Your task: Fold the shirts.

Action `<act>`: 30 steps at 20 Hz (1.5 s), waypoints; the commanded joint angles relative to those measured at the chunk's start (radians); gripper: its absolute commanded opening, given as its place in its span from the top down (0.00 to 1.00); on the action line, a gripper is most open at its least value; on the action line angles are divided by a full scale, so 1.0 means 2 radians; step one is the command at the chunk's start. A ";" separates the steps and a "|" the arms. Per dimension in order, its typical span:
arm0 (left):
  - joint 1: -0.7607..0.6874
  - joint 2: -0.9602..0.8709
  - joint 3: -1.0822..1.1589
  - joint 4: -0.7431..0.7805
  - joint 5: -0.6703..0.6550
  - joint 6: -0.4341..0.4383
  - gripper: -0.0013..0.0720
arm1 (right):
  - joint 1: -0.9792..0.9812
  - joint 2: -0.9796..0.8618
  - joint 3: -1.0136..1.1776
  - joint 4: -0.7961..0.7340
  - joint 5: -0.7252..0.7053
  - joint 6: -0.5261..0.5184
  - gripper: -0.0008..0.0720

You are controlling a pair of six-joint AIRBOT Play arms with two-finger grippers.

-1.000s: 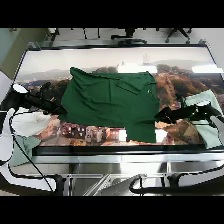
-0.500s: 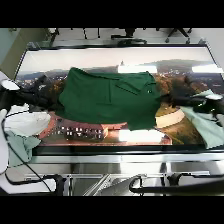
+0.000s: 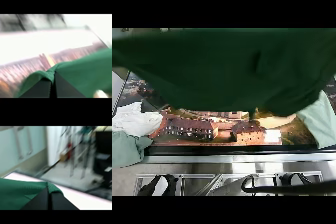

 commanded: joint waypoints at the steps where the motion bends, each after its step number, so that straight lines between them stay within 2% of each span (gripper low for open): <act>1: 0.064 0.048 0.063 0.012 0.020 -0.019 0.97 | -0.022 0.019 0.060 -0.030 -0.041 0.012 0.96; 4: 0.028 0.014 0.054 0.034 0.002 -0.019 0.97 | -0.022 -0.019 0.059 -0.033 -0.001 0.024 0.96; 7: -0.088 -0.055 -0.030 0.097 0.004 -0.015 0.97 | -0.016 -0.087 0.022 0.010 0.060 0.022 0.96; 10: -0.196 -0.146 -0.108 0.199 0.047 -0.010 0.97 | 0.043 -0.163 -0.062 -0.004 0.062 0.004 0.96; 12: -0.235 -0.219 -0.134 0.257 0.082 -0.010 0.97 | 0.087 -0.227 -0.109 -0.051 0.032 -0.006 0.96; 14: -0.245 -0.299 -0.129 0.295 0.102 -0.024 0.97 | 0.107 -0.306 -0.117 -0.086 -0.008 -0.005 0.96; 16: -0.240 -0.379 -0.093 0.299 0.096 -0.036 0.97 | 0.110 -0.382 -0.112 -0.068 -0.034 -0.005 0.96; 20: -0.238 -0.491 0.020 0.299 0.080 -0.067 0.97 | 0.110 -0.505 -0.035 -0.045 -0.033 0.002 0.96; 23: -0.238 -0.529 0.084 0.299 0.037 -0.088 0.97 | 0.109 -0.533 0.009 -0.073 -0.014 0.016 0.96; 26: -0.238 -0.546 0.092 0.299 0.010 -0.099 0.97 | 0.110 -0.537 0.009 -0.174 -0.015 0.045 0.96; 30: -0.246 -0.574 0.073 0.299 0.001 -0.109 0.96 | 0.115 -0.565 0.009 -0.186 -0.017 0.050 0.96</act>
